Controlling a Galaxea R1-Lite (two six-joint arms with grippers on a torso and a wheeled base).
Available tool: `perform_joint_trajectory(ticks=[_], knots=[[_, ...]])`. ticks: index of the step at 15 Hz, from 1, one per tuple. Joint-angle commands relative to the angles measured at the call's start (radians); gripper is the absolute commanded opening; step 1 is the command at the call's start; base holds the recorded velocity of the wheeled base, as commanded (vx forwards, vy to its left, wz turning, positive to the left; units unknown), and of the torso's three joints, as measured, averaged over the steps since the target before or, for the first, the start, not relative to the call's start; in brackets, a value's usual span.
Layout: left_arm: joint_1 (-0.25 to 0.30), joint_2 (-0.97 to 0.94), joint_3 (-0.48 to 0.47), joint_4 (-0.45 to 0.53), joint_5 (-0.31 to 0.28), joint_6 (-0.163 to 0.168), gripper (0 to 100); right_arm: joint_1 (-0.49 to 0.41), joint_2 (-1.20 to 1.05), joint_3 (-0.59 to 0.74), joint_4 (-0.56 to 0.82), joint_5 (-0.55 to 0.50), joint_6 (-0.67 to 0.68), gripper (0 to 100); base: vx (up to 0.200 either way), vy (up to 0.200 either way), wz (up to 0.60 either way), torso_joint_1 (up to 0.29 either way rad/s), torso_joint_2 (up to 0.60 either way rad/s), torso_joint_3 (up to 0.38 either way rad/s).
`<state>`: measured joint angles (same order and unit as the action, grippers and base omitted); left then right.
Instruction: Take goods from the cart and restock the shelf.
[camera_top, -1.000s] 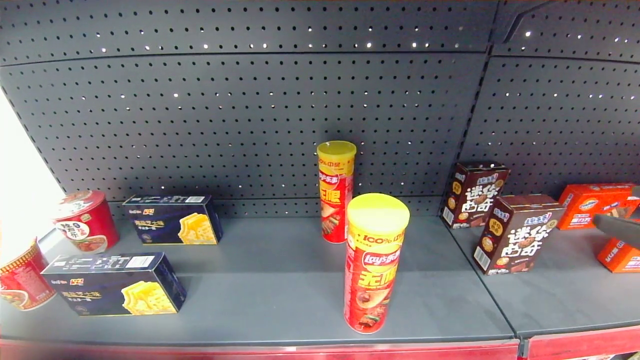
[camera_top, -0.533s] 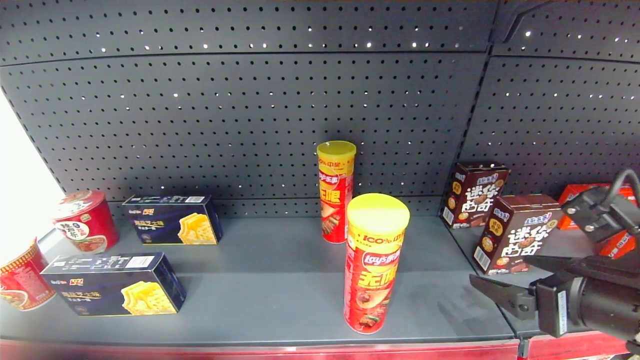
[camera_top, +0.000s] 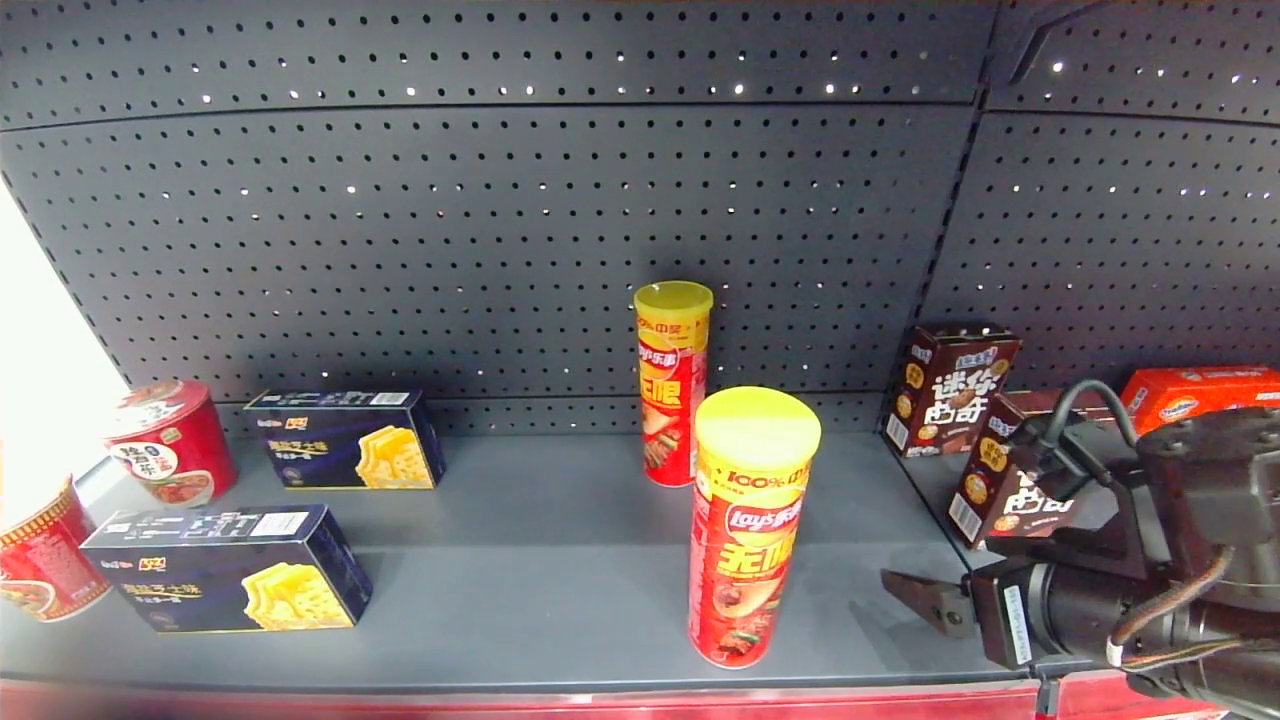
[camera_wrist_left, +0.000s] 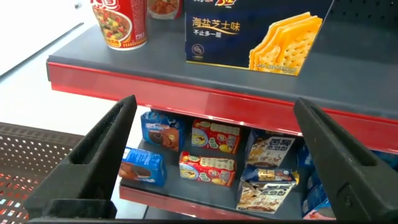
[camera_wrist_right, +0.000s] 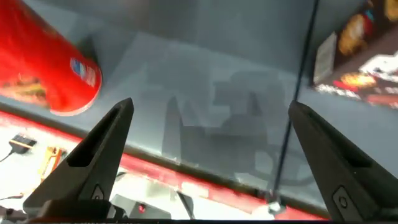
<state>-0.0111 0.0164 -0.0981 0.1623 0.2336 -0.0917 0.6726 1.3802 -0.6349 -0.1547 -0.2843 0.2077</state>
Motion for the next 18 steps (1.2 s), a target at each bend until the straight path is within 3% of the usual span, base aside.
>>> perform_joint_trajectory(ticks=[1, 3, 8, 18], knots=[[0.000, 0.004, 0.000, 0.000, 0.001, 0.000, 100, -0.008, 0.071, -0.043, 0.000, 0.007, -0.002, 100, 0.000, 0.000, 0.00, 0.000, 0.00, 0.000], [0.000, 0.002, 0.000, 0.000, 0.001, -0.002, 100, -0.005, 0.128, -0.098, -0.013, 0.013, -0.001, 100, 0.000, 0.000, 0.00, 0.000, 0.00, 0.000], [0.000, 0.002, -0.002, 0.000, 0.003, -0.069, 100, 0.024, 0.203, -0.157, -0.031, 0.013, -0.001, 100, 0.000, 0.000, 0.00, 0.000, 0.00, 0.000], [-0.001, 0.002, -0.002, 0.000, 0.003, -0.072, 100, 0.087, 0.252, -0.166, -0.062, 0.027, -0.001, 100, 0.000, 0.000, 0.00, 0.000, 0.00, 0.000]])
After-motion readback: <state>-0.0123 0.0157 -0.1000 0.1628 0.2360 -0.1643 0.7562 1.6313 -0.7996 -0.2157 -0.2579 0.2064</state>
